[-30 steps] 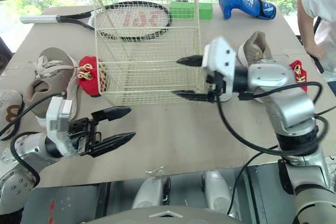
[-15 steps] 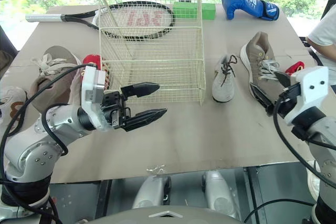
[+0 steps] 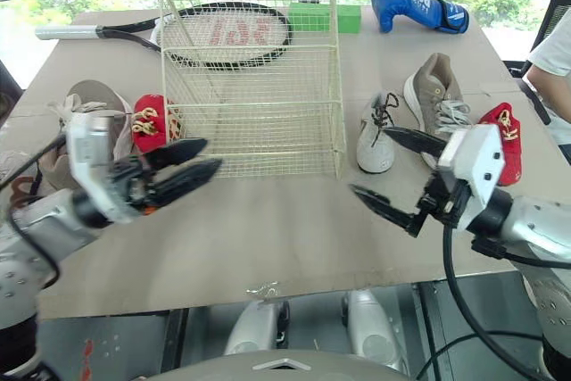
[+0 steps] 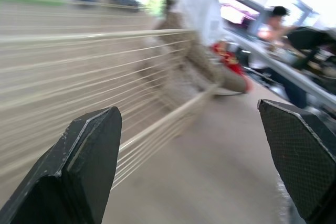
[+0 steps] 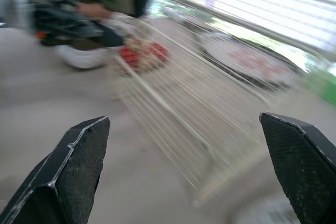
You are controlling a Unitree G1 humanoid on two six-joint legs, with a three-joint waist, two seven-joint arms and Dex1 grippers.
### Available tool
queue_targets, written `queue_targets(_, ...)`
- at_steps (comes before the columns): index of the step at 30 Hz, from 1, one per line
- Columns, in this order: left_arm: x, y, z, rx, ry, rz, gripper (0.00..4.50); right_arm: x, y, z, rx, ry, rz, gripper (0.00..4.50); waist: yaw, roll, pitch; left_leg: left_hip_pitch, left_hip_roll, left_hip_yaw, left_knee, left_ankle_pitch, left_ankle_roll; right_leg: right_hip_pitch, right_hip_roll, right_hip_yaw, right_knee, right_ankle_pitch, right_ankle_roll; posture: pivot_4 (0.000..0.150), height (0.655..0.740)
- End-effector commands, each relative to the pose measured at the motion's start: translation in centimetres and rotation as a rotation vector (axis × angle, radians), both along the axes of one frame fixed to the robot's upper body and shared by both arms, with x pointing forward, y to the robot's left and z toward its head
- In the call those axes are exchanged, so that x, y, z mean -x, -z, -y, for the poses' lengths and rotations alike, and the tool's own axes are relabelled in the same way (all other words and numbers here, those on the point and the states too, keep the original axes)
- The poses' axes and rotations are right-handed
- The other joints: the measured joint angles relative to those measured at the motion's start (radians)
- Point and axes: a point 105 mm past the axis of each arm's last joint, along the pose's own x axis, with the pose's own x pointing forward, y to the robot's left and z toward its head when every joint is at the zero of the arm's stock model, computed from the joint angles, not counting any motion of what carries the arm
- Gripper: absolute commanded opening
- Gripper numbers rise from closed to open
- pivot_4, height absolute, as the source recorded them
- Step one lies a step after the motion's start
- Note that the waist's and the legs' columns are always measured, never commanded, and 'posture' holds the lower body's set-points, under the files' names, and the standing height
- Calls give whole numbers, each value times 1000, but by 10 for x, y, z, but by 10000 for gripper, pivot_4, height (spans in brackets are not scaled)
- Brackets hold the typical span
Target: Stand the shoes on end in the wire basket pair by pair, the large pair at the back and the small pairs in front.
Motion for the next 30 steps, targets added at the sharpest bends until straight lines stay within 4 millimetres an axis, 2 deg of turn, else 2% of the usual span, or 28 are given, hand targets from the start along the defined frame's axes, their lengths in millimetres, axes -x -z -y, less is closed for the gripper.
queue_targets(1,4,-8,-42,5,-197,-7,45000,-3,-2,-12,58,-131,69,44365,4,0,0,0,0,0,0,0,0,0,-1,0,0,0,0,1500,7400)
queue_targets(8,16,-9,-97,-81,-542,12,45000,-13,-2,-29,55,-250,90,44365,21,-1,1,-1,-1,-1,0,0,0,0,-1,-2,0,0,0,1500,7400)
queue_targets(11,22,-4,-112,-167,-648,0,45000,-12,-5,-33,33,-294,91,44365,26,-1,1,-1,-1,-1,0,0,0,0,-1,-2,0,0,-1,1500,7400)
queue_targets(15,31,3,-141,-232,-823,-33,45000,-14,-4,-35,34,-325,90,44365,25,-1,0,-1,-1,-1,0,0,0,0,-1,-2,0,0,-1,1500,7400)
queue_targets(18,34,7,-142,-269,-841,-59,45000,-16,-5,-36,27,-344,83,44365,25,-1,0,0,0,-1,0,0,0,0,-1,-2,0,0,-1,1500,7400)
queue_targets(22,28,15,-135,-285,-853,-70,45000,-20,0,-35,41,-354,81,44365,26,-1,0,-1,0,-1,0,0,0,0,-1,-2,0,0,-1,1500,7400)
queue_targets(26,13,18,-136,-312,-903,-51,45000,-18,-2,-38,21,-360,75,44365,27,-1,0,-1,-1,-1,0,0,0,0,-1,-2,0,0,-1,1500,7400)
queue_targets(30,-10,31,-130,-340,-893,-62,45000,-18,-1,-39,29,-352,83,44365,25,-1,0,0,-1,-1,0,0,0,0,-1,-2,1,0,-1,1500,7400)
